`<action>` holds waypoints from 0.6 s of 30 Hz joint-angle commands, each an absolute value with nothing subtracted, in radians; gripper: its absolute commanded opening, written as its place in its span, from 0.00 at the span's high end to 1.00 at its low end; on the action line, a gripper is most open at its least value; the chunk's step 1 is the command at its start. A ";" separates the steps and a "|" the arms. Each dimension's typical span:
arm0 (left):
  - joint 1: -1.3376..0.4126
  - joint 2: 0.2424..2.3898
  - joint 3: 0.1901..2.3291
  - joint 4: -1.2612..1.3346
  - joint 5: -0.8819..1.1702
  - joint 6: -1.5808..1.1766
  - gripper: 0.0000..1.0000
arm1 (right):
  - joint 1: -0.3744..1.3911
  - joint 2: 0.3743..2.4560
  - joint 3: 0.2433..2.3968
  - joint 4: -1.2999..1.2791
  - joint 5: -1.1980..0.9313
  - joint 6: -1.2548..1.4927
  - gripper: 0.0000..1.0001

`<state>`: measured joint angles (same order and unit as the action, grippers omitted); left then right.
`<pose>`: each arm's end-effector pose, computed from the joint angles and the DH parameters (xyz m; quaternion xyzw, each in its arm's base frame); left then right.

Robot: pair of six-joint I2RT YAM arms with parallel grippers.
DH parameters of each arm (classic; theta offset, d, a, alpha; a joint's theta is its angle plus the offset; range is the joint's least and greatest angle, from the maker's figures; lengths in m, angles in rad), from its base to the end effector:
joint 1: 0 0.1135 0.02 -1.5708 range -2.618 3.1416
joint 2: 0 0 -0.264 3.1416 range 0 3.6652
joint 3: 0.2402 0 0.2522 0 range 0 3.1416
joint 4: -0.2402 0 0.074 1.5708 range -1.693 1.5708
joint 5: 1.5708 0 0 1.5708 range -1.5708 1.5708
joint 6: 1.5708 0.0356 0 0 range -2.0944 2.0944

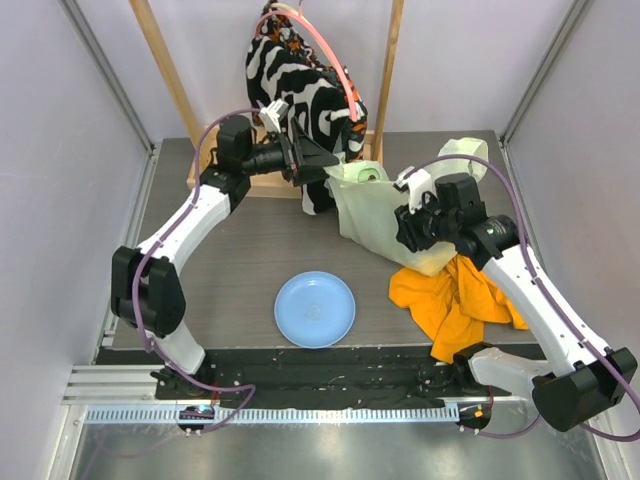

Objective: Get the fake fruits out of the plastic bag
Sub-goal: Adjust the plastic bag at the center of the board.

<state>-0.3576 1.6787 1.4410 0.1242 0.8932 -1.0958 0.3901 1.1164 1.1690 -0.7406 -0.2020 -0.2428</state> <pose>0.3615 -0.1647 0.3657 0.0255 0.7313 -0.6398 0.2347 0.2097 0.0940 0.3544 -0.3209 0.8415 0.1222 0.4172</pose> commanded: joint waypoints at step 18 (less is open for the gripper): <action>-0.626 1.253 1.256 -0.209 0.305 1.113 0.00 | 0.359 1.137 1.460 -0.703 -0.405 -0.250 0.44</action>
<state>-0.5774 1.1358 1.2877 -0.3607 0.4335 0.7769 0.3607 1.0943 1.4437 -0.8219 -0.4129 -0.2420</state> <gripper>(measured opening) 0.997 0.495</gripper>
